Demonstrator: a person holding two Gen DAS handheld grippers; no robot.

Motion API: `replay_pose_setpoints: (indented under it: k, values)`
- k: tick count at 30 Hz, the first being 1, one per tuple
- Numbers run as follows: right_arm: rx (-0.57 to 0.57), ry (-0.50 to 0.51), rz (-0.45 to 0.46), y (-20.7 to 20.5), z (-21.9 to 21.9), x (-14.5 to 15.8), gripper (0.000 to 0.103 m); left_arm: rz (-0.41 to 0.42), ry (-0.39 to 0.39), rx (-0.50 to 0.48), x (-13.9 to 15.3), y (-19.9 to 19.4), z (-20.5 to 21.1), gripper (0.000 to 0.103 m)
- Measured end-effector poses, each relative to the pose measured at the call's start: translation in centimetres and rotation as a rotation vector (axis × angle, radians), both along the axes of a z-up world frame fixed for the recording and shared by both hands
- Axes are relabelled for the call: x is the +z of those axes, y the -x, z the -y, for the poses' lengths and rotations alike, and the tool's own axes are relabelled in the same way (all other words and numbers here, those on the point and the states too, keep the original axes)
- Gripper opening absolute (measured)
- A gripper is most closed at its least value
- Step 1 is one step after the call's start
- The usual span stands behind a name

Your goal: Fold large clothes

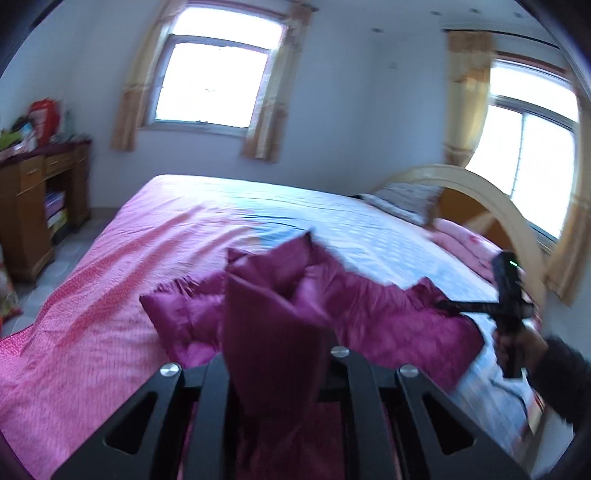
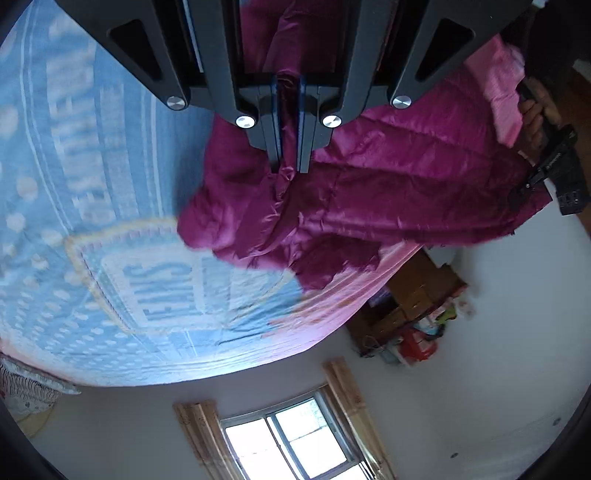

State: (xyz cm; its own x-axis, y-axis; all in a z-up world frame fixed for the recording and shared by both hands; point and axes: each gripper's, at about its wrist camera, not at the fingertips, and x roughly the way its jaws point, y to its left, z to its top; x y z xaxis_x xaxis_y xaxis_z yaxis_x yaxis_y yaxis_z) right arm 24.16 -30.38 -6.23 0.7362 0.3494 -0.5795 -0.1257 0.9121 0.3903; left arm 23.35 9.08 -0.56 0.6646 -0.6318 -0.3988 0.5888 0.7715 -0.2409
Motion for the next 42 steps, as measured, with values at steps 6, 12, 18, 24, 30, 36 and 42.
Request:
replay_pose_setpoints:
  k: [6, 12, 18, 24, 30, 36, 42]
  values:
    - [0.117, -0.002, -0.111, 7.2, -1.1, -2.6, 0.007, -0.097, -0.017, -0.088, -0.5, 6.6, -4.2, 0.085]
    - [0.205, -0.03, 0.006, 10.7, 0.1, 1.0, 0.017, -0.058, 0.018, -0.079, 1.9, 8.4, -8.7, 0.1]
    - [0.22, -0.139, 0.269, 12.2, 3.3, 7.8, 0.076, 0.117, 0.028, -0.06, 6.3, 9.9, -11.9, 0.103]
    - [0.089, -0.202, 0.143, 1.2, 4.0, 9.1, 0.076, 0.177, -0.091, 0.107, 8.6, 3.4, -9.0, 0.103]
    - [0.099, -0.165, -0.093, -15.7, -2.2, 7.5, 0.076, -0.179, -0.045, 0.235, 5.0, -13.8, -2.3, 0.103]
    - [-0.018, -0.102, -0.264, -28.9, -6.2, 2.8, 0.075, -0.481, -0.126, 0.286, -2.1, -27.2, 5.3, 0.103]
    - [-0.053, 0.065, -0.324, -33.7, -8.8, -0.4, 0.075, -0.476, -0.283, 0.34, -4.9, -30.3, 10.4, 0.101]
